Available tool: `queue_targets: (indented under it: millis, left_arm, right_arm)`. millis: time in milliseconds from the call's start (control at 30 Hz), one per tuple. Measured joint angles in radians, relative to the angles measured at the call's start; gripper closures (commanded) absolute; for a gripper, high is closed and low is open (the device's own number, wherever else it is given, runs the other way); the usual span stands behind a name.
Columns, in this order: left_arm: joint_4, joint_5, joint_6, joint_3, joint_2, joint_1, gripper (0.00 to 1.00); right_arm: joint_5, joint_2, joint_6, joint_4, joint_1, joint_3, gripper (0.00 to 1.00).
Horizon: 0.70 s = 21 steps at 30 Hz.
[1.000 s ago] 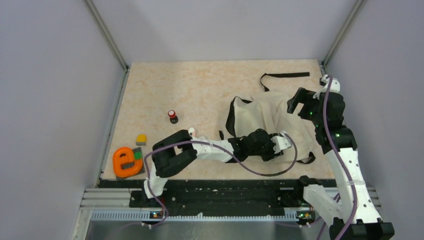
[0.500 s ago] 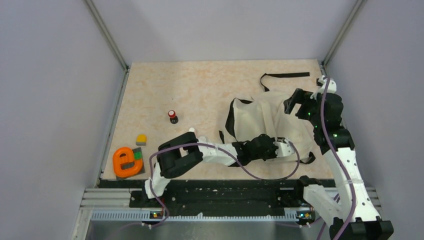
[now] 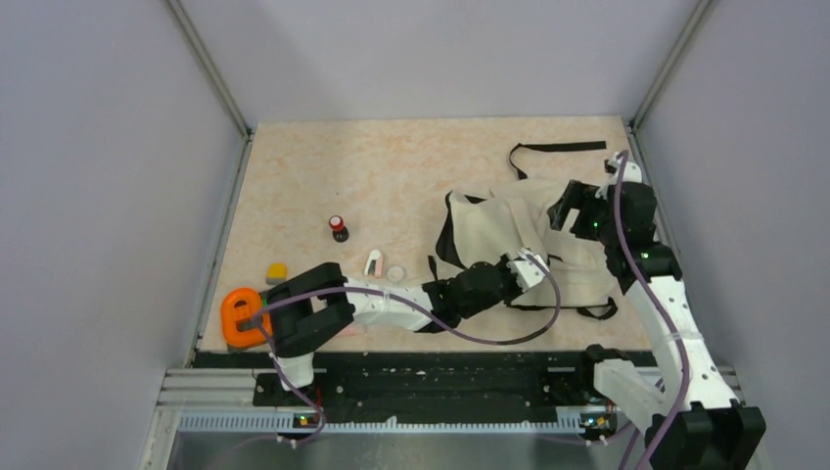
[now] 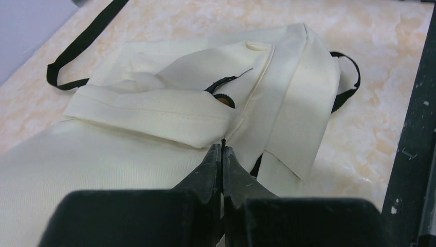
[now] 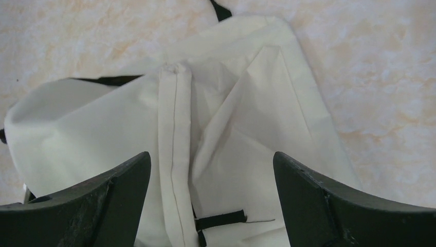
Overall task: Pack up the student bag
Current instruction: Zip the student bag at the center of the board.
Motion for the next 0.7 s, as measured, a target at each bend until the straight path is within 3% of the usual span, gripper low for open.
queue_targets:
  millis: [433, 700]
  left_arm:
    - [0.051, -0.093, -0.152, -0.078, -0.055, 0.0, 1.0]
    - [0.056, -0.109, -0.169, -0.087, -0.063, 0.0, 1.0]
  right_arm:
    - [-0.129, 0.029, 0.051, 0.023, 0.088, -0.181, 0.15]
    - [-0.069, 0.051, 0.059, 0.05, 0.195, -0.186, 0.42]
